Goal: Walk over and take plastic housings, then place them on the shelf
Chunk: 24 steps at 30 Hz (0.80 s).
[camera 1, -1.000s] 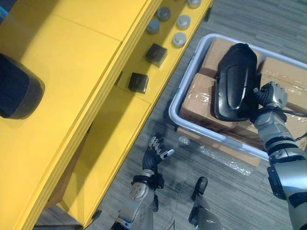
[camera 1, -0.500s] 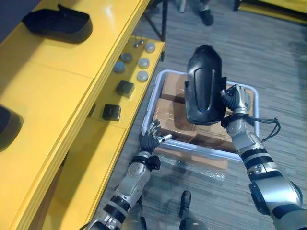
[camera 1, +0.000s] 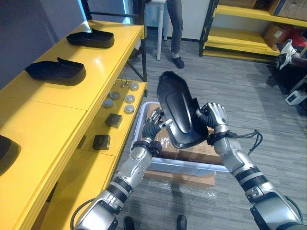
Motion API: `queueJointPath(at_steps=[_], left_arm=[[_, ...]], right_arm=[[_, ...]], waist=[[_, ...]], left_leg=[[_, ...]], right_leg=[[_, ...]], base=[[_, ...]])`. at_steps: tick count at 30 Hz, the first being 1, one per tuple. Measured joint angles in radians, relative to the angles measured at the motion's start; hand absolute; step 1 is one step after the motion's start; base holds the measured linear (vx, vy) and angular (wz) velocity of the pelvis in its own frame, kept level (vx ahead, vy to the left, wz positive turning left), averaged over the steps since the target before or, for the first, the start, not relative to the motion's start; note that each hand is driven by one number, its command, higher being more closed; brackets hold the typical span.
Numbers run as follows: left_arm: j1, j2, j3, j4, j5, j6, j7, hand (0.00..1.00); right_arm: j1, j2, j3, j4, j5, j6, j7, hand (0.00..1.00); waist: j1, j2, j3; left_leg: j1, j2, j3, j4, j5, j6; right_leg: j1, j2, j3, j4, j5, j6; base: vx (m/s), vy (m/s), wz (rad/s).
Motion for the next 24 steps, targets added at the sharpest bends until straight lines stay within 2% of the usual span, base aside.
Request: queueJointPath(at_steps=[5,9,13,16,19,20,22,24], left_arm=[[-0.007,-0.005,-0.042,0.149,0.015,0.021,0.005,0.0],[-0.058,-0.031,-0.049,0.326,0.123,0.056,0.026,0.0],[-0.073,-0.088,-0.03,0.416,0.179,0.087,0.07,0.0],[-0.074,-0.105,-0.009,0.437,0.174,0.087,0.107,0.0],[-0.082,-0.109,0.007,0.446,0.125,0.083,0.132,0.0],[-0.084,-0.113,0.031,0.448,0.094,0.077,0.142,1.0],[-0.089,-0.119,0.054,0.448,0.053,0.075,0.154,1.0],[-0.09,-0.125,0.09,0.446,-0.036,0.039,0.158,1.0]], right_arm=[[0.046,0.05,0.06,-0.069,-0.035,0.002,0.013,1.0],[0.097,0.108,0.104,-0.159,-0.045,0.002,0.029,1.0],[0.122,0.147,0.142,-0.201,-0.045,0.002,0.029,1.0],[0.132,0.157,0.142,-0.201,-0.044,0.002,0.028,1.0],[0.134,0.16,0.166,-0.219,-0.041,0.001,0.028,1.0],[0.137,0.162,0.168,-0.22,-0.04,0.001,0.028,1.0],[0.15,0.161,0.168,-0.228,-0.039,0.001,0.02,1.0],[0.167,0.16,0.17,-0.254,-0.035,0.001,0.017,1.0]], waist=[[0.0,-0.002,-0.027],[-0.003,-0.007,-0.031],[-0.005,-0.01,-0.037],[-0.006,-0.011,-0.038],[-0.013,-0.011,-0.038],[-0.018,-0.011,-0.038],[-0.021,-0.011,-0.039],[-0.028,-0.011,-0.039]], left_leg=[[0.006,-0.001,-0.002,0.0,0.0,0.0],[0.013,-0.001,0.001,0.0,0.0,0.0],[0.015,-0.001,0.002,0.0,-0.001,-0.001],[0.019,-0.001,0.01,0.001,-0.001,-0.001],[0.025,0.0,0.021,0.001,-0.003,-0.004],[0.029,0.0,0.025,0.001,-0.004,-0.005],[0.032,0.001,0.027,0.001,-0.005,-0.006],[0.032,0.002,0.028,0.001,-0.006,-0.007]], right_leg=[[0.007,-0.002,-0.002,-0.004,0.0,0.0],[0.012,-0.003,0.001,-0.005,0.001,-0.001],[0.012,-0.003,0.003,-0.005,0.001,-0.001],[0.01,-0.002,0.013,-0.005,0.003,-0.004],[0.009,0.0,0.023,-0.005,0.005,-0.006],[0.011,0.0,0.026,-0.005,0.005,-0.006],[0.012,0.001,0.027,-0.005,0.005,-0.006],[0.011,0.001,0.029,-0.005,0.005,-0.006]], base=[[-0.02,0.034,0.02],[-0.03,0.037,-0.02],[-0.01,0.023,-0.01],[-0.01,0.033,-0.07],[-0.02,0.027,-0.12],[-0.02,0.031,-0.1],[-0.02,0.031,-0.04],[-0.01,0.018,-0.01]])
